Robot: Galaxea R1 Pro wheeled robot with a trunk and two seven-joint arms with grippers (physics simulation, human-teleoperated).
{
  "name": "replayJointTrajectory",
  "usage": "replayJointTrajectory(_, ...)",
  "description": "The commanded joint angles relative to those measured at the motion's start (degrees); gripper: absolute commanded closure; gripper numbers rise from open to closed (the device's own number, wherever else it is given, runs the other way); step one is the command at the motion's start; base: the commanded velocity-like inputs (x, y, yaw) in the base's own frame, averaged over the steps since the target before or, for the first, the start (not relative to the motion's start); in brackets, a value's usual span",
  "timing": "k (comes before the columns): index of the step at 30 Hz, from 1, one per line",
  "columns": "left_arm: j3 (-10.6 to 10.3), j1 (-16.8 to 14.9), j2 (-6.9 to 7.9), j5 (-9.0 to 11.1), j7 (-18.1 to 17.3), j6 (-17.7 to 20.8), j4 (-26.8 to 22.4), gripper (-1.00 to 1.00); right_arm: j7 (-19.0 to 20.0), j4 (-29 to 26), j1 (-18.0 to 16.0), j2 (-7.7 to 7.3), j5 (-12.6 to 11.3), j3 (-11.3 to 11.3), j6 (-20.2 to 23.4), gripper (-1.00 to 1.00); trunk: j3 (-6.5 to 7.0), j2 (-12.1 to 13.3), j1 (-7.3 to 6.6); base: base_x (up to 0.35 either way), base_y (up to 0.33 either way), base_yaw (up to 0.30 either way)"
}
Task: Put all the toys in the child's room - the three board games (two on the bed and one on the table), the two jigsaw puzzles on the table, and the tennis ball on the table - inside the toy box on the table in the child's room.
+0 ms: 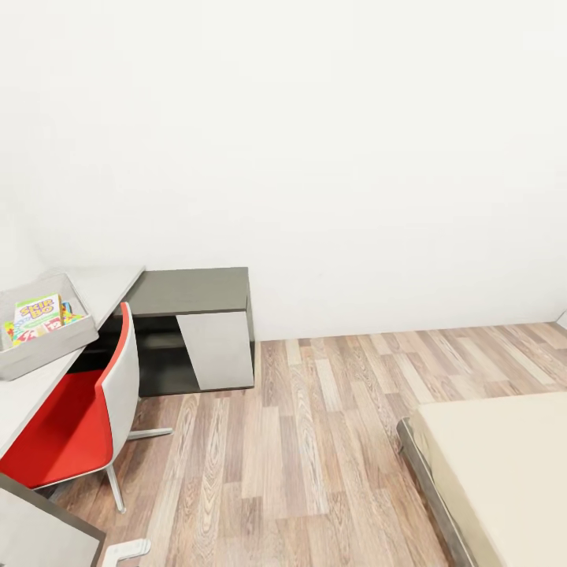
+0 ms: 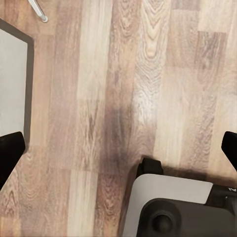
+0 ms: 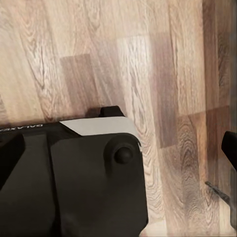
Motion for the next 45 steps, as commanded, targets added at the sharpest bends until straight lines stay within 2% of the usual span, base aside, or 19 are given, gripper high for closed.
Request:
replayJointTrajectory(1, 0.3, -0.1, -0.01, 0.5, -0.3, -0.1, 0.1, -1.0, -0.3, 0.3, 0.0, 0.0, -0.5, 0.5, -0.5, -1.0, -0.11, -0.1, 0.03, 0.0, 0.0, 0.0)
replayJointTrajectory(10, 0.3, -0.1, -0.24, 0.5, -0.3, 0.1, 0.1, -1.0, -0.3, 3.2, 2.8, 0.0, -0.5, 0.4, -5.8, -1.0, -0.11, -0.1, 0.03, 0.0, 0.0, 0.0)
replayJointTrajectory(14, 0.4, -0.1, -1.14, 0.5, -0.3, 0.3, 0.1, -1.0, -0.2, 3.6, 5.7, 0.0, -0.6, 0.4, -9.4, -1.0, -0.11, -0.1, 0.03, 0.0, 0.0, 0.0)
replayJointTrajectory(17, 0.4, -0.1, -1.58, 0.5, -0.2, 0.5, 0.8, -1.0, 0.1, 3.7, 7.0, -1.96, -0.9, 0.4, -12.0, -1.0, -0.11, -0.1, 0.03, 0.0, 0.0, 0.0)
replayJointTrajectory(20, 0.4, -0.1, -1.73, 0.5, -0.2, 0.3, 2.1, -1.0, 0.2, 3.8, 7.5, -2.78, -1.1, 0.4, -12.8, -1.0, -0.11, -0.1, 0.03, 0.0, 0.0, 0.0)
replayJointTrajectory(25, 0.3, 0.4, -1.88, 0.5, -0.1, 0.1, 3.4, -1.0, 0.3, 4.3, 8.8, -3.14, -1.2, 0.4, -13.3, -1.0, -0.11, -0.1, 0.03, 0.0, 0.0, 0.0)
replayJointTrajectory(34, 0.4, 4.5, -3.11, 0.5, -0.1, 0.0, 3.9, -1.0, 1.1, 5.0, 11.1, -3.46, -0.9, 0.3, -13.0, -1.0, -0.11, -0.1, 0.03, 0.0, 0.0, 0.0)
replayJointTrajectory(38, 0.3, 6.0, -3.26, 0.5, -0.1, 0.1, 3.9, -1.0, 4.9, 5.0, 11.7, -4.73, -0.8, 0.2, -13.0, -1.0, -0.11, -0.1, 0.03, 0.0, 0.0, 0.0)
replayJointTrajectory(39, 0.3, 6.6, -3.28, 0.4, -0.1, 0.1, 3.9, -1.0, 7.9, 5.0, 11.9, -6.15, -1.0, 0.2, -12.9, -1.0, -0.11, -0.1, 0.03, 0.0, 0.0, 0.0)
replayJointTrajectory(44, 0.3, 7.7, -3.32, 0.0, 0.0, 0.1, 4.0, -1.0, 18.3, 5.0, 12.1, -10.24, -1.3, 0.0, -12.9, -1.0, -0.11, -0.1, 0.03, 0.0, 0.0, 0.0)
replayJointTrajectory(45, 0.3, 8.0, -3.32, -0.4, 0.2, 0.1, 4.0, -1.0, 22.1, 5.2, 12.1, -11.47, -1.7, -0.1, -12.8, -1.0, -0.11, -0.1, 0.03, 0.0, 0.0, 0.0)
